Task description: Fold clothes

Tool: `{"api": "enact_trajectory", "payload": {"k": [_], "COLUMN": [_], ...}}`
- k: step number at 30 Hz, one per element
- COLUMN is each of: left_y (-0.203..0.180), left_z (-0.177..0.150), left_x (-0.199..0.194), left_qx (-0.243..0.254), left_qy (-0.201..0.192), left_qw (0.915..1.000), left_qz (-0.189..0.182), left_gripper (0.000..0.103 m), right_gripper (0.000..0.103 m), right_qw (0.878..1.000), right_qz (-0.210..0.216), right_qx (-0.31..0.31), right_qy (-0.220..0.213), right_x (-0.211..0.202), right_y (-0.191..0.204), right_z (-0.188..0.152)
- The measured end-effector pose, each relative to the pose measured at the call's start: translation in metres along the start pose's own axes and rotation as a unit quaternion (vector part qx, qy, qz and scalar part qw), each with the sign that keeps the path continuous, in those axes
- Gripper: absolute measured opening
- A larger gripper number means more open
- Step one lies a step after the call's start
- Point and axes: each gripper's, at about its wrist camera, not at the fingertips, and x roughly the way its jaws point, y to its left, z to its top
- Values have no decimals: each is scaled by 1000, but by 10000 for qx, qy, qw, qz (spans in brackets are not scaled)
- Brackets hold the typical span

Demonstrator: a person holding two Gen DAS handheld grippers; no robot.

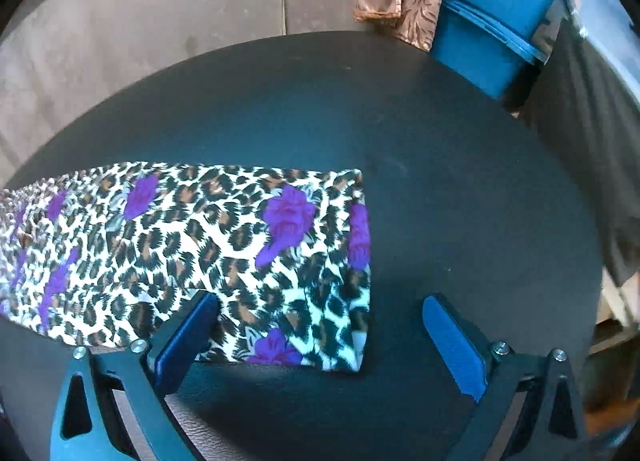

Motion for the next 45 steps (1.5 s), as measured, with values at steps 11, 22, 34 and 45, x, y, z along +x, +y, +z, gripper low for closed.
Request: {"api": "enact_trajectory", "payload": {"k": [11, 22, 34, 45], "left_y": [1, 1, 4, 26], "left_z": [-1, 0, 0, 52], "left_x": [-1, -3, -3, 4], "left_qx": [-76, -111, -210, -1449], "left_qy": [-21, -52, -73, 310], "left_qw": [10000, 9999, 9996, 9686], "left_qz": [-60, -85, -183, -1995], "left_gripper": [82, 82, 82, 79], "right_gripper": [12, 10, 36, 70], "right_qw": [9978, 9525, 8975, 8974], "right_qz": [499, 2875, 4125, 4195], "right_qx": [394, 761, -1560, -1357], "right_qy": [-180, -651, 1, 144], "right_x": [-11, -79, -120, -103], "right_y": [11, 125, 392, 340], "right_z": [2, 71, 16, -68]}}
